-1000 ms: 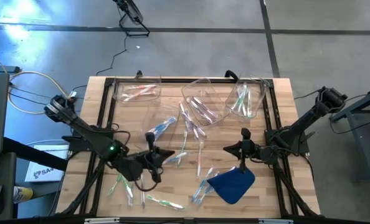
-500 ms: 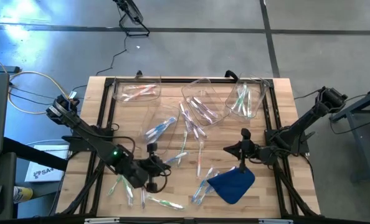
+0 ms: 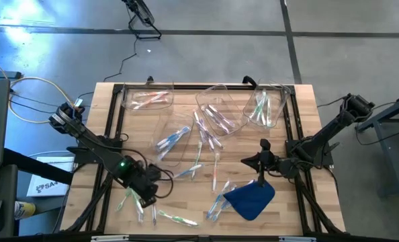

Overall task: Pick & Place Toothbrushes
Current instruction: Put the green toothbrush into the top right transparent bin

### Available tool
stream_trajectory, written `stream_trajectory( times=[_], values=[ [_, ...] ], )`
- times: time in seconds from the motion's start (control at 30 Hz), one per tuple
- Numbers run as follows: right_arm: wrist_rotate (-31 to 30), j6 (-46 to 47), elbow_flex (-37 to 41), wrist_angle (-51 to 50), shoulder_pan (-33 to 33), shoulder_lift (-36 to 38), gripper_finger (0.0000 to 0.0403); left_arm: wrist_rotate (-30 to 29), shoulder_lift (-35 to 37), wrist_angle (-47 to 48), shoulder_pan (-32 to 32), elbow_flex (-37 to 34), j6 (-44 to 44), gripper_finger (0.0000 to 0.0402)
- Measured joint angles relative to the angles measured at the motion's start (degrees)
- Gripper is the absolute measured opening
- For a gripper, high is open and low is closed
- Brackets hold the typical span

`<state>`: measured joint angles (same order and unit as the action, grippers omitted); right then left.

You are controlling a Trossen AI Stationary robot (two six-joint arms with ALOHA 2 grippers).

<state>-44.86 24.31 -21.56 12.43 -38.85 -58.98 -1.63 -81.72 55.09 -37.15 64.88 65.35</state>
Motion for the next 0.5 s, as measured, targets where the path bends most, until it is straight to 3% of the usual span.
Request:
stream_trajectory(
  times=[0.5],
  values=[
    [-0.2, -0.1, 0.0, -0.2, 0.0, 0.0, 0.0003, 9.0, 0.0, 8.7, 0.0, 0.0, 7.0, 0.0000]
  ],
)
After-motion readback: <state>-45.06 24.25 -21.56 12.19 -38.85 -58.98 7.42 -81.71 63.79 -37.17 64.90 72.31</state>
